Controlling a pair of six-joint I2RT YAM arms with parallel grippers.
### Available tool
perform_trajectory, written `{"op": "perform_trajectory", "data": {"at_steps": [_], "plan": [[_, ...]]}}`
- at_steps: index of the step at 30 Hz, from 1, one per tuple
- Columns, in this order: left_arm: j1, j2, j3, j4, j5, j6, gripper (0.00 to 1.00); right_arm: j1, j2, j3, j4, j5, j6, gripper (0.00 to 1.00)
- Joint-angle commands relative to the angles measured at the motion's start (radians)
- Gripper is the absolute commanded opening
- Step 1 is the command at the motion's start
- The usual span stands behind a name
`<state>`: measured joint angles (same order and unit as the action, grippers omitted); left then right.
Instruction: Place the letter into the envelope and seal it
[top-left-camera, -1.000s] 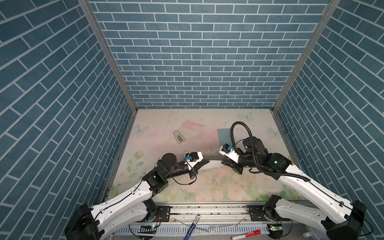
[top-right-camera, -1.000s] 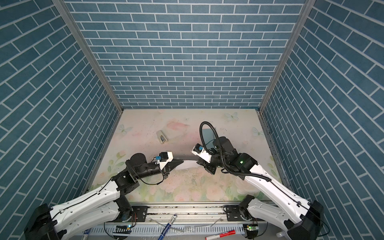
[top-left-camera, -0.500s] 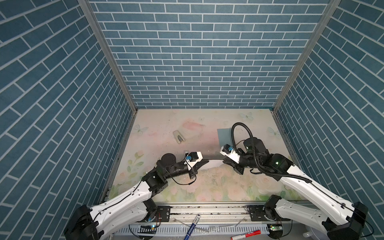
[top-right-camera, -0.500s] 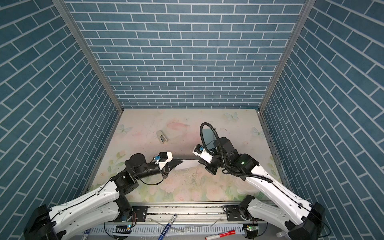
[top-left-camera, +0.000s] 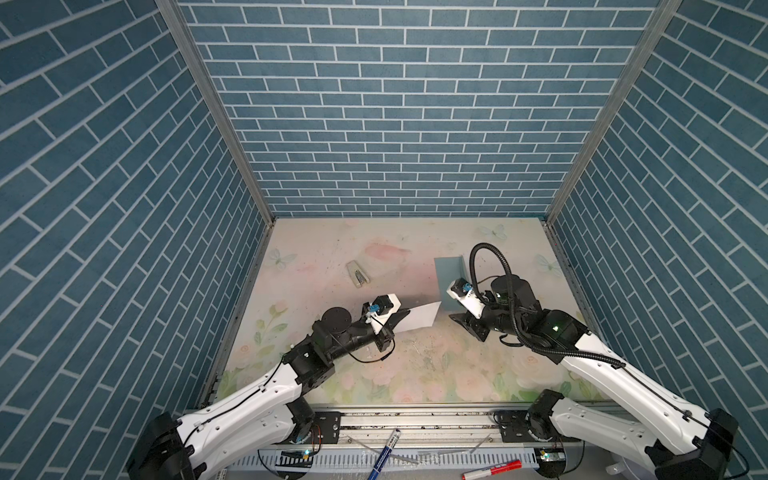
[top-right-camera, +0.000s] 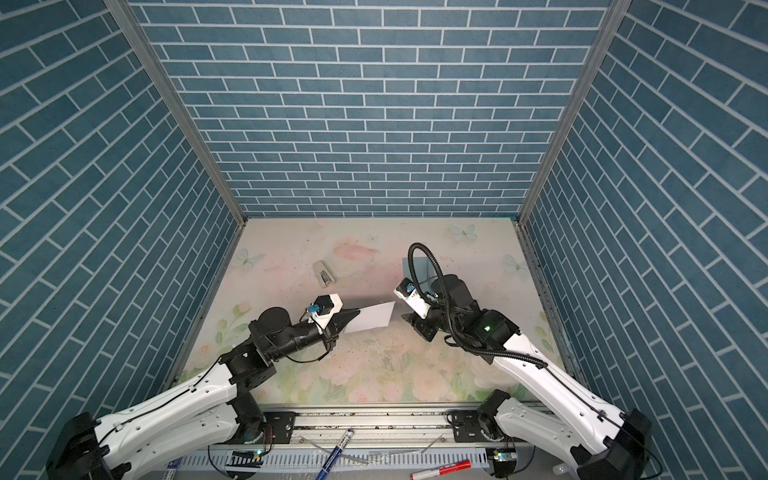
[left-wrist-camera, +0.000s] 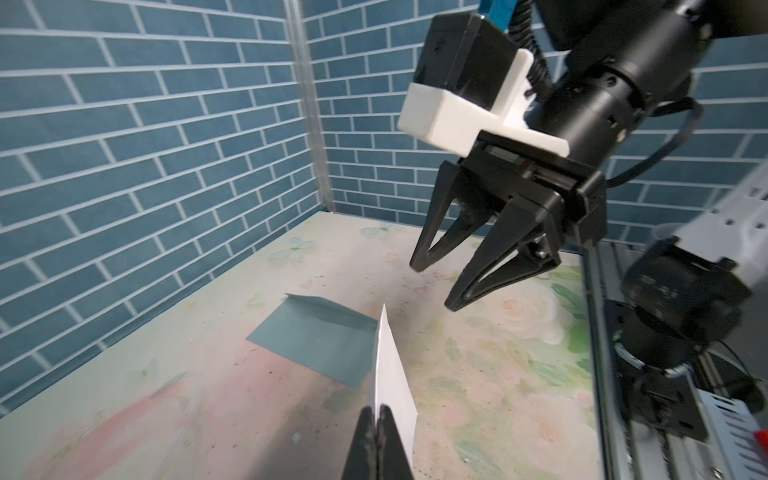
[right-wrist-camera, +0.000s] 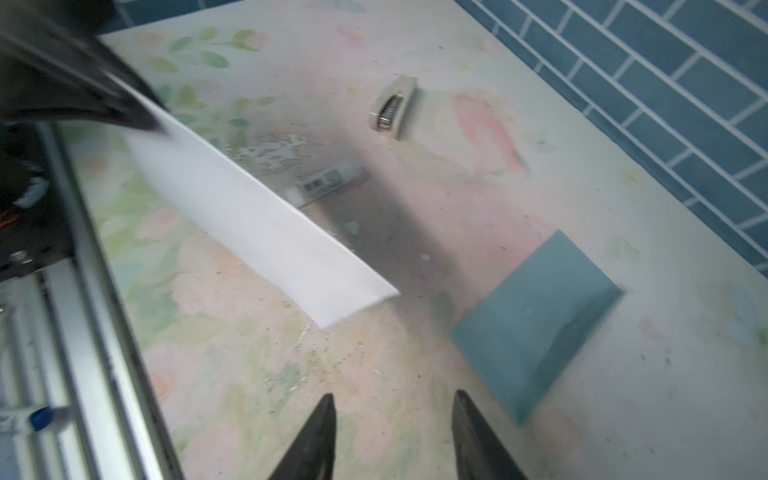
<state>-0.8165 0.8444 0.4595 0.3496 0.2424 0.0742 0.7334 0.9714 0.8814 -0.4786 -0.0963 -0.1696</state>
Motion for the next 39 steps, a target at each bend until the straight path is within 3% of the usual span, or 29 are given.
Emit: {"op": "perform_trajectory", "data": {"at_steps": [1, 5, 10, 18, 28, 36, 39], "plan": [[0.001, -0.008, -0.006, -0.051, -0.194, -0.056, 0.00, -0.099, 0.070, -0.010, 0.098, 0.214, 0.203, 0.54], [0.001, -0.010, -0.012, -0.041, -0.209, -0.065, 0.00, -0.191, 0.233, 0.076, 0.066, 0.318, 0.305, 0.61], [0.001, -0.016, -0.032, -0.015, -0.216, -0.088, 0.00, -0.204, 0.461, 0.209, 0.042, 0.378, 0.333, 0.69], [0.000, -0.027, -0.050, 0.000, -0.221, -0.094, 0.00, -0.206, 0.744, 0.359, 0.053, 0.444, 0.348, 0.67], [0.001, -0.023, -0.064, 0.023, -0.218, -0.096, 0.00, -0.214, 0.973, 0.481, 0.063, 0.588, 0.336, 0.39], [0.002, -0.016, -0.064, 0.027, -0.224, -0.095, 0.00, -0.216, 1.028, 0.515, 0.058, 0.541, 0.343, 0.03], [0.002, -0.012, -0.060, 0.029, -0.228, -0.100, 0.00, -0.217, 1.005, 0.501, 0.072, 0.478, 0.344, 0.00]]}}
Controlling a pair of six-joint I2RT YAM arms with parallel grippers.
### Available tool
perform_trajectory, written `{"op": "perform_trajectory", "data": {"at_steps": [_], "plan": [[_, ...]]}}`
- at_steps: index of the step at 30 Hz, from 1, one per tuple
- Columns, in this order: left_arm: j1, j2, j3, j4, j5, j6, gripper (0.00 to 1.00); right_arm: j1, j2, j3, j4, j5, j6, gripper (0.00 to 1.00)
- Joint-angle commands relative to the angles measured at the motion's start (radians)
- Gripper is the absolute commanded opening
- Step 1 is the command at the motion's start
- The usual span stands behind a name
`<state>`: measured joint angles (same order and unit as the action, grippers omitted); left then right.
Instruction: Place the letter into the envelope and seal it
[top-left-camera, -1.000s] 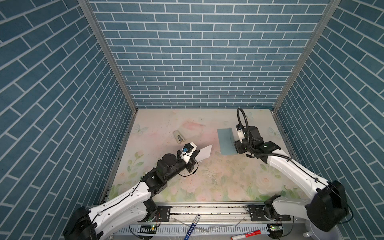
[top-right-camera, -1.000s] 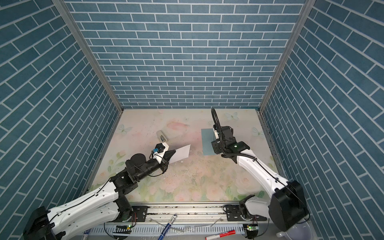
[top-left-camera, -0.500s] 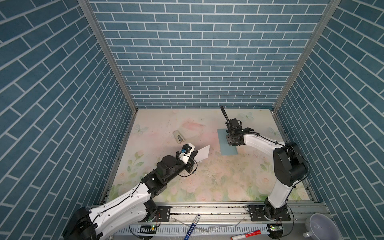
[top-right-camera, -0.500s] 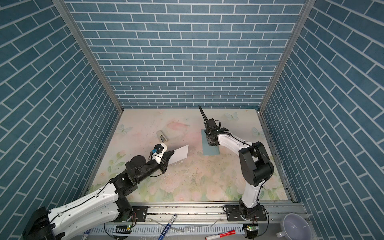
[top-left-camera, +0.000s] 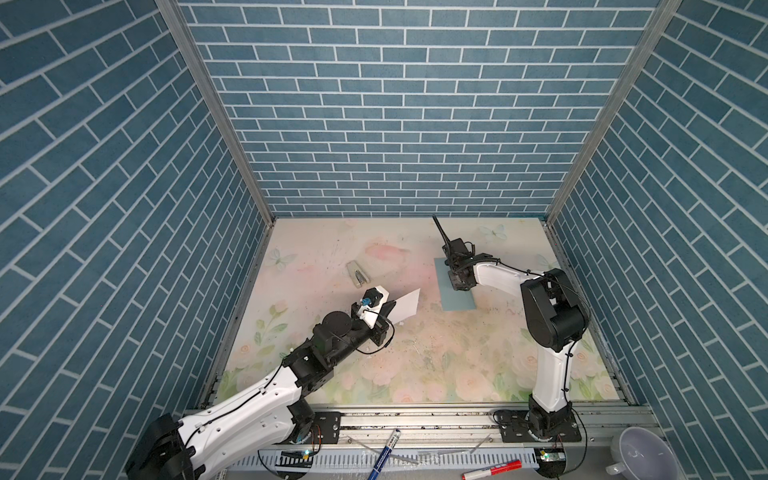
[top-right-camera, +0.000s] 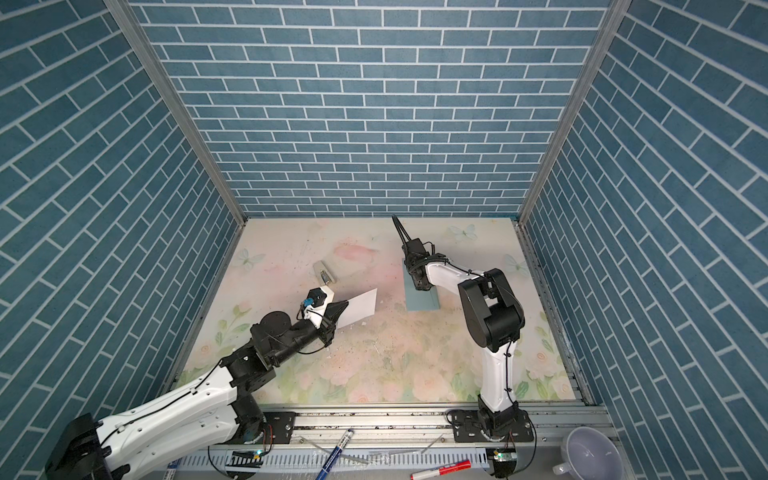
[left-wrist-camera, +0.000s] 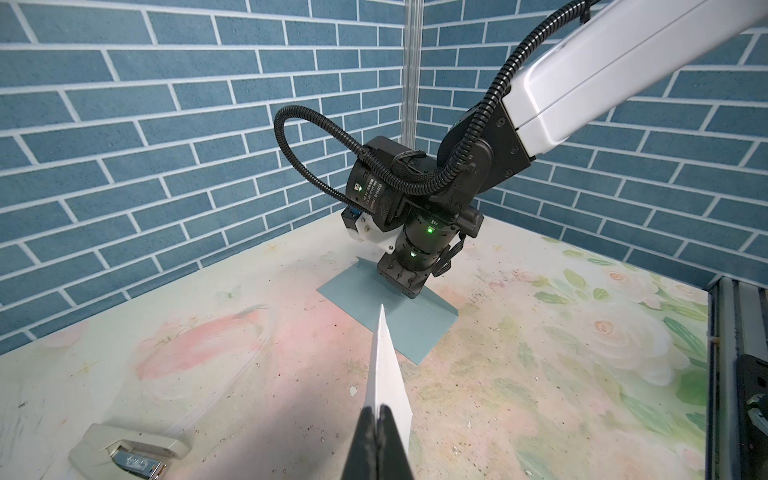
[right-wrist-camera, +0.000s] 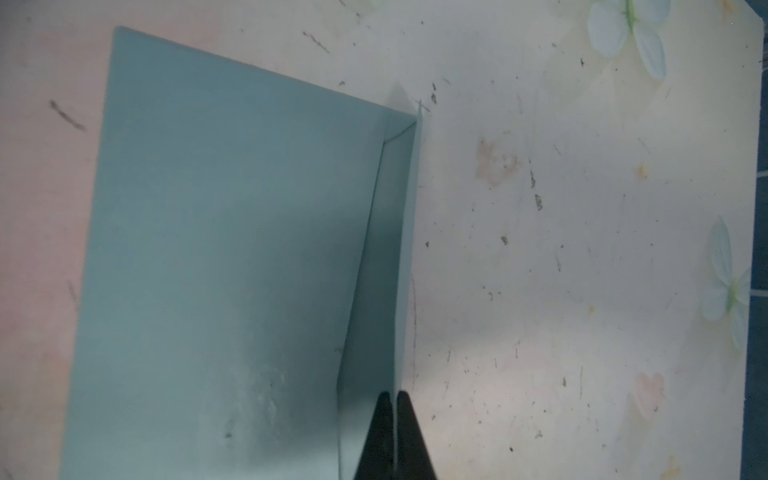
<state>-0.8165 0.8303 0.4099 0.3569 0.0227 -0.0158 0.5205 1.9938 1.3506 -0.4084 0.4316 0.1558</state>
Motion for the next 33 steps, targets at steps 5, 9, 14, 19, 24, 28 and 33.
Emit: {"op": "perform_trajectory", "data": {"at_steps": [5, 9, 14, 19, 24, 28, 33], "plan": [[0.002, 0.018, 0.002, 0.021, -0.013, -0.033, 0.00, -0.004, -0.102, -0.008, 0.012, -0.196, 0.048, 0.00], [0.002, 0.042, 0.015, 0.029, -0.017, -0.059, 0.00, -0.004, -0.233, -0.112, 0.087, -0.381, 0.085, 0.00], [0.002, 0.092, 0.031, 0.055, -0.020, -0.095, 0.00, -0.001, -0.357, -0.246, 0.177, -0.536, 0.203, 0.00], [0.002, 0.138, 0.040, 0.086, -0.023, -0.139, 0.00, 0.006, -0.424, -0.380, 0.299, -0.625, 0.356, 0.00], [0.003, 0.165, 0.043, 0.120, -0.025, -0.169, 0.00, 0.017, -0.434, -0.475, 0.430, -0.671, 0.439, 0.00], [0.003, 0.185, 0.047, 0.134, -0.023, -0.177, 0.00, 0.016, -0.402, -0.515, 0.496, -0.688, 0.483, 0.00], [0.002, 0.188, 0.048, 0.138, -0.025, -0.180, 0.00, 0.016, -0.361, -0.537, 0.534, -0.704, 0.498, 0.00]]}}
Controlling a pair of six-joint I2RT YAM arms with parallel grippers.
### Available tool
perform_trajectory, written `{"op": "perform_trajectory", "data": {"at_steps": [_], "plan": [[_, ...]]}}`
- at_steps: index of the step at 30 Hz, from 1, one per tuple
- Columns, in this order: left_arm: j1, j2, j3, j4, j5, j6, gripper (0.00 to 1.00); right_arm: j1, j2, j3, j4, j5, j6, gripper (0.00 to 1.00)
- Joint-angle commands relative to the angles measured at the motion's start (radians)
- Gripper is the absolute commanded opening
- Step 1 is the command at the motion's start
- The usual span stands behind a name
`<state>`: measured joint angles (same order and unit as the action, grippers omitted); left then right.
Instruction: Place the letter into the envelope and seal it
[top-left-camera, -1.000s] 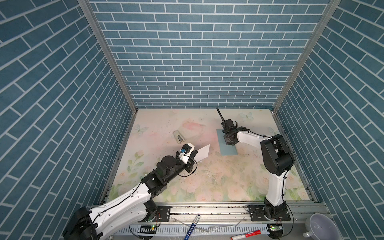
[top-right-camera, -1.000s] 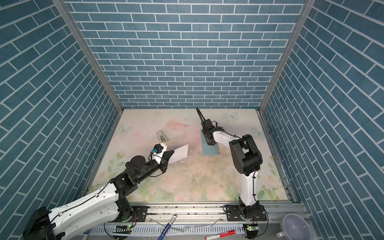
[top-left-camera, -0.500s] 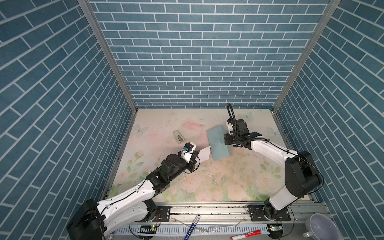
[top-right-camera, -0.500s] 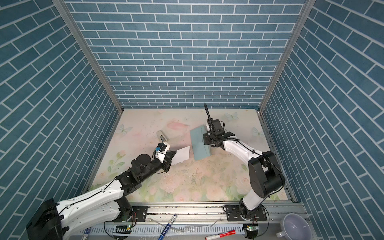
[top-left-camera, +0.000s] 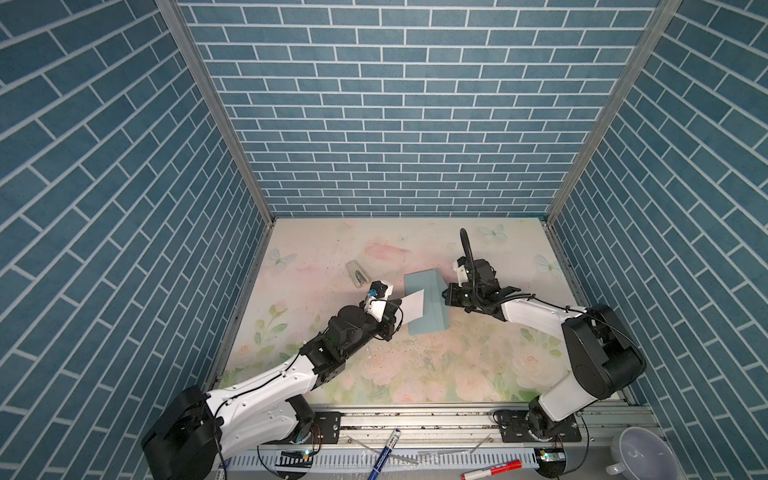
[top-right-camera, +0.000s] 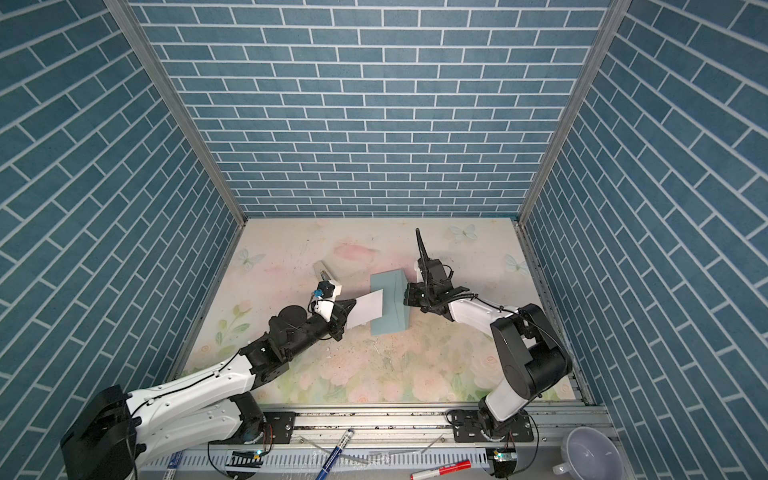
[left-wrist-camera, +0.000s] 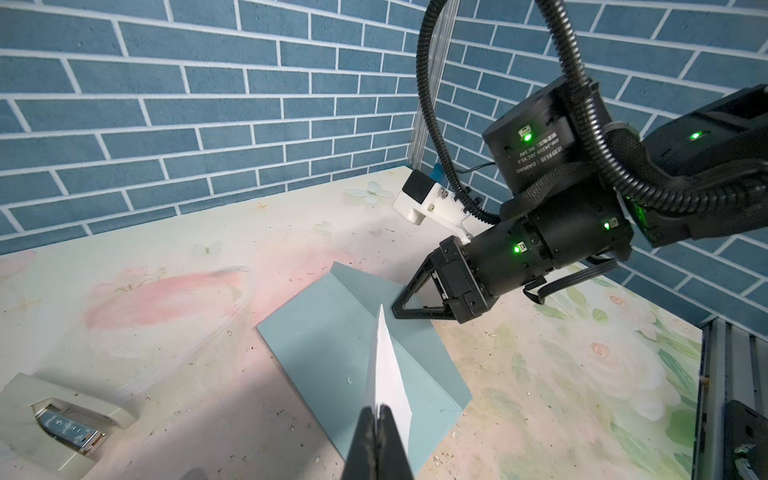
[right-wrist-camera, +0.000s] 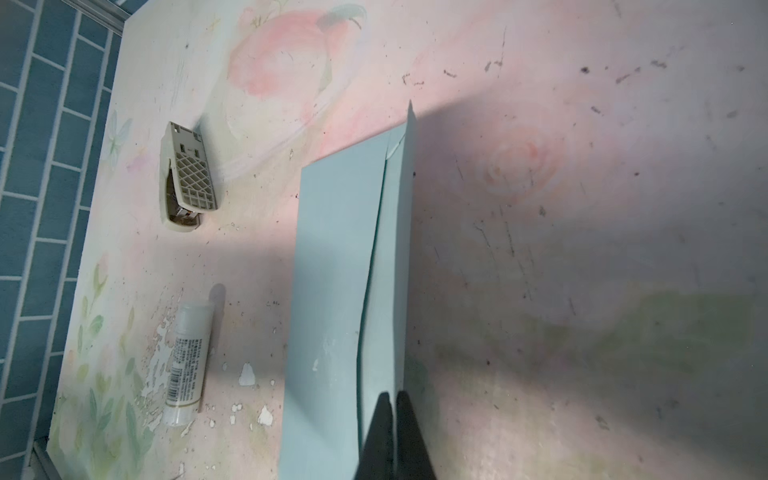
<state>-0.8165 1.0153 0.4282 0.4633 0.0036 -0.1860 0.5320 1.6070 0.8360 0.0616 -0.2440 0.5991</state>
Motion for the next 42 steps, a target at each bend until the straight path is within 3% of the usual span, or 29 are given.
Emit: {"op": "perform_trajectory", "data": {"at_steps": [1, 9, 12, 16, 22, 26, 31, 36, 42], "plan": [[0.002, 0.003, 0.031, 0.031, -0.008, -0.011, 0.00, 0.005, 0.031, -0.024, 0.065, -0.028, 0.054, 0.00], [0.003, 0.009, 0.035, 0.054, -0.048, -0.083, 0.00, 0.003, 0.043, -0.030, 0.048, -0.014, 0.020, 0.19], [0.002, 0.021, 0.041, 0.078, -0.070, -0.131, 0.00, 0.003, 0.010, -0.028, 0.036, -0.008, 0.003, 0.39], [0.002, 0.027, 0.061, 0.081, -0.126, -0.227, 0.00, 0.003, -0.092, -0.041, 0.020, 0.019, -0.033, 0.63], [0.007, 0.016, 0.075, 0.125, -0.231, -0.416, 0.00, 0.003, -0.322, -0.147, 0.193, -0.003, 0.054, 0.78], [0.021, 0.022, 0.087, 0.165, -0.267, -0.580, 0.00, 0.013, -0.419, -0.258, 0.476, 0.000, 0.227, 0.80], [0.040, 0.059, 0.087, 0.256, -0.272, -0.758, 0.00, 0.104, -0.430, -0.345, 0.761, 0.136, 0.353, 0.82], [0.045, 0.101, 0.075, 0.358, -0.275, -0.880, 0.00, 0.198, -0.336, -0.375, 1.001, 0.255, 0.446, 0.83], [0.045, 0.134, 0.055, 0.432, -0.269, -0.975, 0.00, 0.254, -0.188, -0.360, 1.210, 0.297, 0.509, 0.84]]}}
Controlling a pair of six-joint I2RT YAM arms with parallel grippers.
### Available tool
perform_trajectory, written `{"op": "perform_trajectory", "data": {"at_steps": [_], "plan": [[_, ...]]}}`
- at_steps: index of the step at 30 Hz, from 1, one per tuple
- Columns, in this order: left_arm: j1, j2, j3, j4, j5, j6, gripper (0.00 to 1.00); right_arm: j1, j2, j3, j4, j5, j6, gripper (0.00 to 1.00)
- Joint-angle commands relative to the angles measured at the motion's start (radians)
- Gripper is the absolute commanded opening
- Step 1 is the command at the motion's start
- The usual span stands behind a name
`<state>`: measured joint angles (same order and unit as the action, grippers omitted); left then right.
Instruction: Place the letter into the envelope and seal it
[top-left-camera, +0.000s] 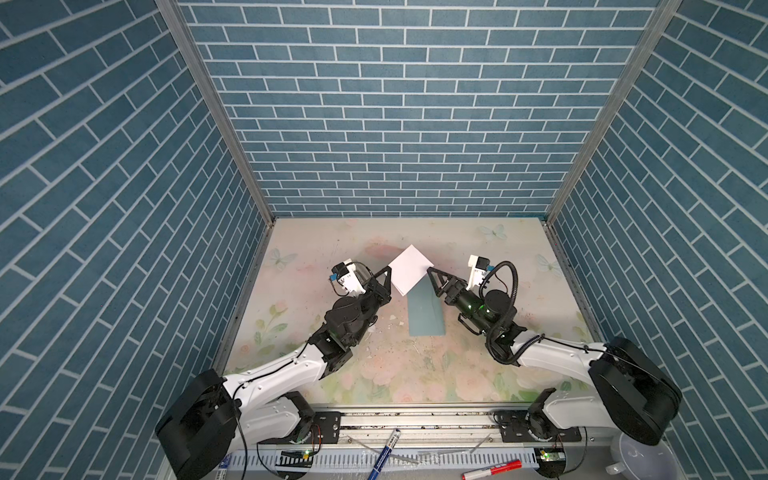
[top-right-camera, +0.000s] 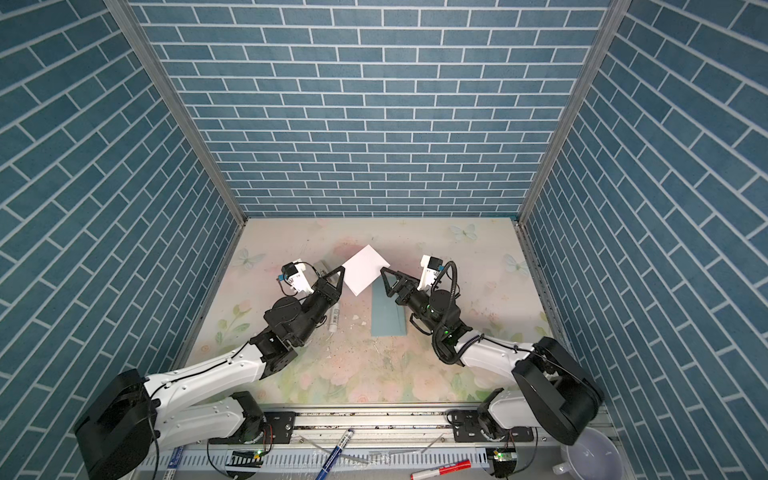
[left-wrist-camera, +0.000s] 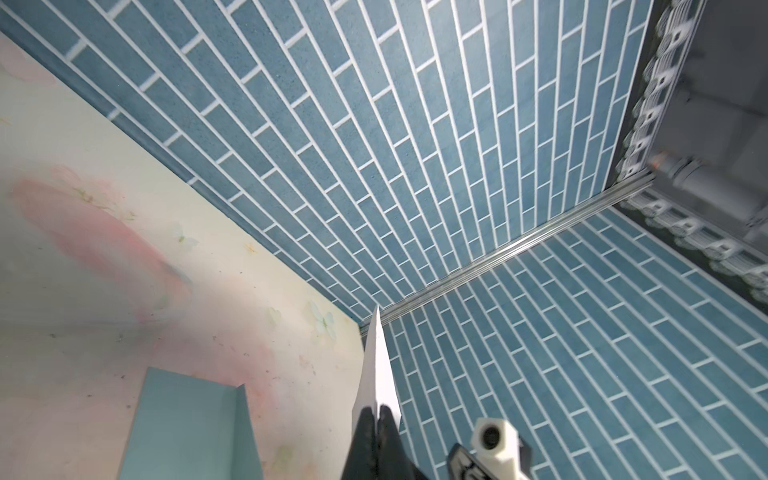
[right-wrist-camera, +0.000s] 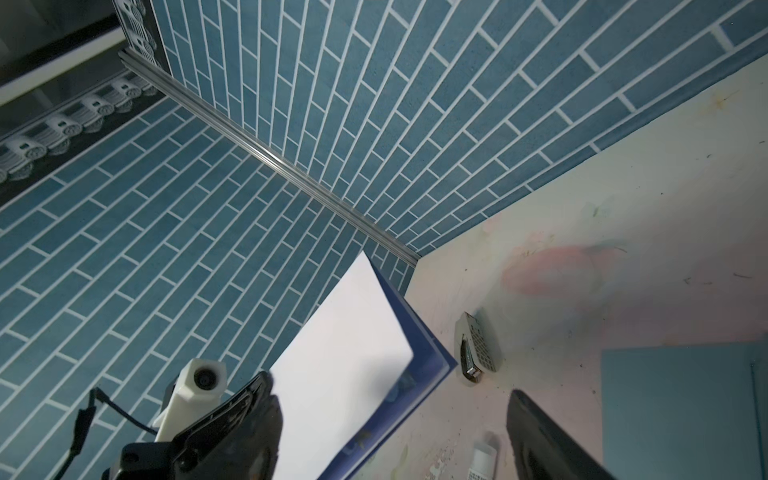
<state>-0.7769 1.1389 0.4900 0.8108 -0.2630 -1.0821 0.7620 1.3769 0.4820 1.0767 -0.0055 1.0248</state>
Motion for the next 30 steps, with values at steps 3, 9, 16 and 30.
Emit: {"op": "perform_trajectory", "data": {"at_steps": [3, 9, 16, 30], "plan": [[0.005, 0.022, -0.016, 0.112, -0.002, -0.093, 0.00, 0.047, 0.095, 0.011, 0.259, 0.070, 0.104, 0.84], [0.005, 0.045, -0.027, 0.147, 0.006, -0.113, 0.00, 0.078, 0.167, 0.055, 0.321, 0.078, 0.138, 0.80], [0.005, 0.062, -0.040, 0.167, 0.014, -0.120, 0.00, 0.092, 0.183, 0.096, 0.321, 0.083, 0.131, 0.67], [0.005, 0.118, -0.065, 0.235, 0.036, -0.113, 0.00, 0.094, 0.217, 0.130, 0.321, 0.085, 0.152, 0.17]]}}
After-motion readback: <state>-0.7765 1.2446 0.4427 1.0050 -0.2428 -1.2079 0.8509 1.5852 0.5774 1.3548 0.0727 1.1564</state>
